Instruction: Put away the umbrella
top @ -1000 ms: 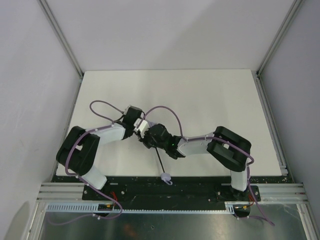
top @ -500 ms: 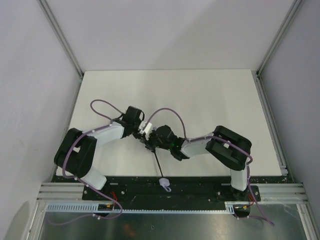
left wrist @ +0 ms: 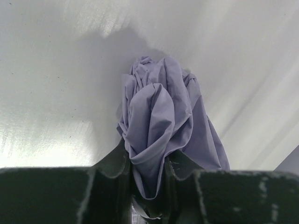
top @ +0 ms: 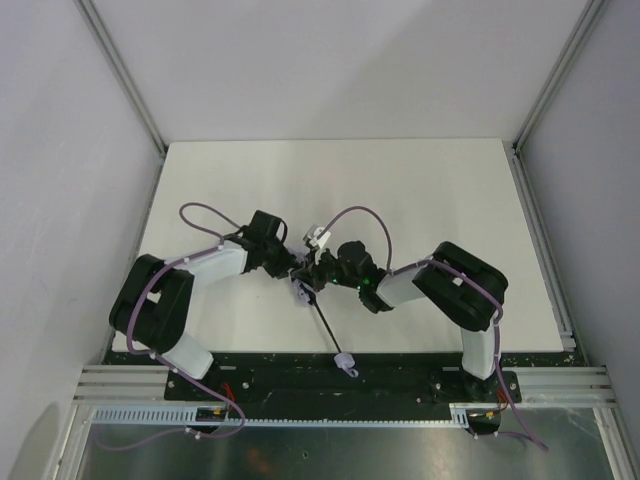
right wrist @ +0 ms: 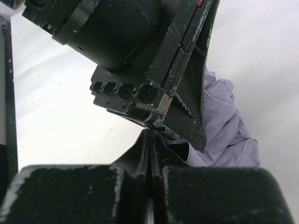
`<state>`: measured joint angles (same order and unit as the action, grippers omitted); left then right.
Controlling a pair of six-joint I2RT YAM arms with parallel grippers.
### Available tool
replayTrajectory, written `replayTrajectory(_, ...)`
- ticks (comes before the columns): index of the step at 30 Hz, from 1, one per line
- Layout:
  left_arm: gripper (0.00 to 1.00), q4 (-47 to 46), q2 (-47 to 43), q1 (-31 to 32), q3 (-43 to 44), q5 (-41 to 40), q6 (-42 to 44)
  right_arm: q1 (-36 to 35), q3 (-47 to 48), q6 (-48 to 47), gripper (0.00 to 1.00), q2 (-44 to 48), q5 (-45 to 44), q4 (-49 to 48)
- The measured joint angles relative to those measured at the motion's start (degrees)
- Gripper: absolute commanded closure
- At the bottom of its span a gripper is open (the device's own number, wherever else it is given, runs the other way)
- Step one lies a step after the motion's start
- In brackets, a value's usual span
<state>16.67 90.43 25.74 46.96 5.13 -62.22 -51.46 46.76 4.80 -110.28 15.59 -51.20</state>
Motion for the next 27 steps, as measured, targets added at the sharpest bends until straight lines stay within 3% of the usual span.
replayTrajectory(4, 0.49, 0.0, 0.0, 0.0, 0.0, -0.1, -0.6, 1.1, -0.8, 2.8, 1.0, -0.7, 2.0, -2.7)
replayTrajectory(9, 0.23, 0.1, -0.7, -0.3, -1.5, -0.5, -0.9, 2.2, -1.3, 4.8, 1.0, -1.1, 2.6, -3.8)
replayTrajectory(13, 0.17, -4.4, -3.5, -1.2, -5.5, 1.2, -1.8, 2.8, -1.4, 5.8, 1.0, -1.8, 2.6, -5.0)
replayTrajectory(19, 0.28, -17.0, -2.1, -3.1, -9.5, 7.1, -2.7, 4.1, -1.4, 7.1, 1.0, -2.7, 2.9, -6.5)
replayTrajectory(22, 0.22, -23.8, 0.1, -3.4, -10.8, 9.3, -3.3, 4.9, -1.4, 7.7, 1.0, -3.0, 3.4, -7.1)
replayTrajectory(25, 0.05, -28.8, 1.9, -3.6, -10.9, 11.7, -3.4, 5.6, -1.3, 8.0, 1.0, -3.3, 3.4, -7.8)
replayTrajectory(27, 0.02, -31.0, 2.4, -3.7, -10.7, 12.7, -3.4, 6.0, -1.3, 8.3, 1.0, -3.6, 3.4, -8.3)
